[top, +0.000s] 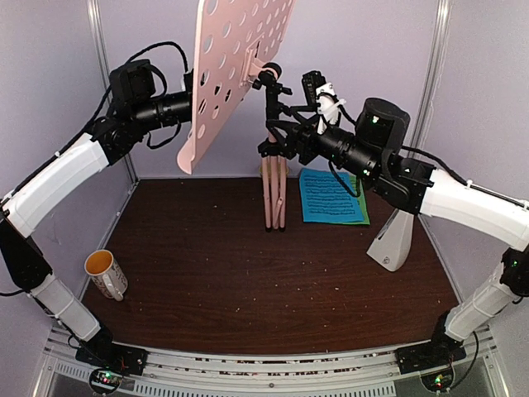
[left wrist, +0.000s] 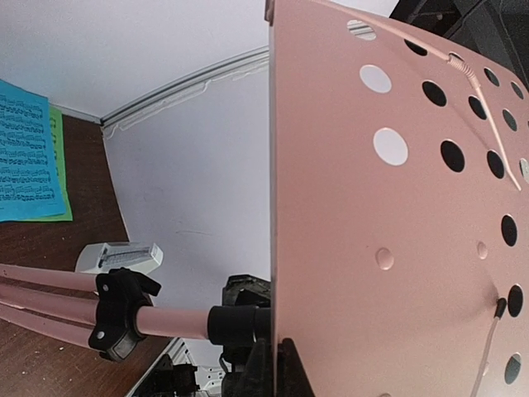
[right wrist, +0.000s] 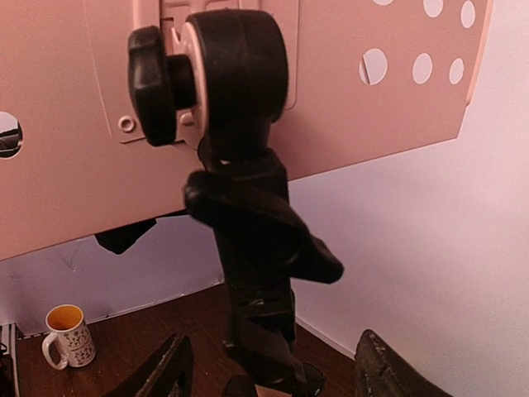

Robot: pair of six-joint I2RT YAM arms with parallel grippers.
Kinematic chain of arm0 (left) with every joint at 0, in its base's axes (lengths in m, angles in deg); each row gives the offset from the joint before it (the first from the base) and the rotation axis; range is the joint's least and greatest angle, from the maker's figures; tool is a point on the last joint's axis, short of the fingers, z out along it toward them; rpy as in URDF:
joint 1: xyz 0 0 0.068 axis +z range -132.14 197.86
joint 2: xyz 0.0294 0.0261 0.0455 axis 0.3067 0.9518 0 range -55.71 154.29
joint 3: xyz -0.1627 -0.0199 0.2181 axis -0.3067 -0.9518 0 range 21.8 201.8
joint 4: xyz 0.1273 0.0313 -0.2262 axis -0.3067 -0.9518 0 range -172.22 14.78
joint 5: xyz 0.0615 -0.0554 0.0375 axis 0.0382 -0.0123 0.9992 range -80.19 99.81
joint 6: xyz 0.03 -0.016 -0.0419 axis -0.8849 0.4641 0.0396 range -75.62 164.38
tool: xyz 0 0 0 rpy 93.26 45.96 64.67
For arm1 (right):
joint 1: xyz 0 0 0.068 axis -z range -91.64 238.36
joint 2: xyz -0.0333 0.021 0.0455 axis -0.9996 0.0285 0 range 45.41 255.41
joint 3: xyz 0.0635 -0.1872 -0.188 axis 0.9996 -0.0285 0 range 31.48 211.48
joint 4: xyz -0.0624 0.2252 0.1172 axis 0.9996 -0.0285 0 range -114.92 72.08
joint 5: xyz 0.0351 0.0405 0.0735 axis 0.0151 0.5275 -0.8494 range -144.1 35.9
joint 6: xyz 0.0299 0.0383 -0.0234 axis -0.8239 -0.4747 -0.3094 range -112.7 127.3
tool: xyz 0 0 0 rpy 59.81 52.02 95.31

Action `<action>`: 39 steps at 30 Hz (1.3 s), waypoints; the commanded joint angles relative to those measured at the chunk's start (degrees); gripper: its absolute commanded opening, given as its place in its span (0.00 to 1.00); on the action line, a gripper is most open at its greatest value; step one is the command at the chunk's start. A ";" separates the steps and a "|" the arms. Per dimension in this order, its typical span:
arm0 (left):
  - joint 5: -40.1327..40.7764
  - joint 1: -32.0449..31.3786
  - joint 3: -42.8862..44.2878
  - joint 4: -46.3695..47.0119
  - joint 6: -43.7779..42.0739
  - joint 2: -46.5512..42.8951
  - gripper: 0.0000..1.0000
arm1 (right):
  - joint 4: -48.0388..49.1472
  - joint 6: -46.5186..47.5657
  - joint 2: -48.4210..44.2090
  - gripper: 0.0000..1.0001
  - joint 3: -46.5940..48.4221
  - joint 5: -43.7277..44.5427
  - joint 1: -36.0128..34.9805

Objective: Set up the instrument practice props

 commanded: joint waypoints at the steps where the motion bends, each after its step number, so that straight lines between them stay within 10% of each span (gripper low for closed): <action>1: 0.04 -0.65 2.74 23.71 3.25 -5.23 0.00 | 1.04 1.79 1.96 0.64 3.64 2.54 -1.35; 24: -0.95 -1.29 0.28 26.37 6.62 -3.43 0.00 | 2.12 1.85 3.01 0.00 4.75 1.89 -1.82; 31: -0.69 1.73 -4.66 27.36 7.13 -3.67 0.58 | 5.55 -2.07 0.01 0.00 2.19 2.70 -1.50; 39: 4.83 8.83 -14.80 24.67 -0.25 -11.20 0.81 | 7.64 -5.11 -2.47 0.00 1.06 3.51 0.02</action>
